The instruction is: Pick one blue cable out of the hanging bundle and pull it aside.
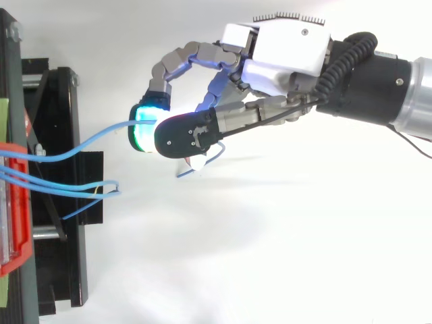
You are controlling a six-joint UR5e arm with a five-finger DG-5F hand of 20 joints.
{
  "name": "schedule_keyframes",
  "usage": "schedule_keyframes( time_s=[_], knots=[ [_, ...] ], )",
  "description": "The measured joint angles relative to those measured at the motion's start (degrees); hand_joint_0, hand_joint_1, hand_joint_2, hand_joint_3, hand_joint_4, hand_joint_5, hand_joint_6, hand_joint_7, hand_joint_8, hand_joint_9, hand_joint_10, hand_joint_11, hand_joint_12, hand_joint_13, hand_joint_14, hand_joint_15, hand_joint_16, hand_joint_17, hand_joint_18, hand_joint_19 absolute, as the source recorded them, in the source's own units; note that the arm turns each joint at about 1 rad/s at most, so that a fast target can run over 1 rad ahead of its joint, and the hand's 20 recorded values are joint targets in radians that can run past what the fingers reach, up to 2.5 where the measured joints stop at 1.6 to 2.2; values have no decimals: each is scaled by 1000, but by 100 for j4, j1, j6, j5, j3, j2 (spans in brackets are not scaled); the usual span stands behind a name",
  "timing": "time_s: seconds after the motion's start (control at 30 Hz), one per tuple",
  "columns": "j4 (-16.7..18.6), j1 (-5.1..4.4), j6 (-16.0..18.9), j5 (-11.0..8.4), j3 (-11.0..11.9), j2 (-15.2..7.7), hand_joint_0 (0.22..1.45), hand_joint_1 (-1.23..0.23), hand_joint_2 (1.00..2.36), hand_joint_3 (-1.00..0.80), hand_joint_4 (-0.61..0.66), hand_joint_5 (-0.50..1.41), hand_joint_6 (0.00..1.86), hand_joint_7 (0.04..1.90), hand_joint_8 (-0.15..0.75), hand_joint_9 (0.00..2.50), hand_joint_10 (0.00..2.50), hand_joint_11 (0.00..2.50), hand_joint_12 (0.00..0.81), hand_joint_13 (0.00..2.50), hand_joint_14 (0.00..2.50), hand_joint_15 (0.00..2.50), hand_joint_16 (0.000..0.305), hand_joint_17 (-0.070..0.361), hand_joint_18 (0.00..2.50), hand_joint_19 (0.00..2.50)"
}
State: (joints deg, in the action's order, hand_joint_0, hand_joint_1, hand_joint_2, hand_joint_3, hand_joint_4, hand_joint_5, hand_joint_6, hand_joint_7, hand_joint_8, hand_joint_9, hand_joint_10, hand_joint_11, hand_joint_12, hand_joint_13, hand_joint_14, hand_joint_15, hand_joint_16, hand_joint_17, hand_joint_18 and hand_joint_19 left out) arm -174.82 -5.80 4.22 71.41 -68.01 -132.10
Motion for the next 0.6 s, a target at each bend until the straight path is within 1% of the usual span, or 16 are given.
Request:
schedule_keyframes(
  time_s=[0.6],
  knots=[
    [18,0,-1,-16,-7,0,518,-810,1320,-28,-265,-38,901,984,281,1264,18,637,337,1027,20,585,62,139,916,376]
  ],
)
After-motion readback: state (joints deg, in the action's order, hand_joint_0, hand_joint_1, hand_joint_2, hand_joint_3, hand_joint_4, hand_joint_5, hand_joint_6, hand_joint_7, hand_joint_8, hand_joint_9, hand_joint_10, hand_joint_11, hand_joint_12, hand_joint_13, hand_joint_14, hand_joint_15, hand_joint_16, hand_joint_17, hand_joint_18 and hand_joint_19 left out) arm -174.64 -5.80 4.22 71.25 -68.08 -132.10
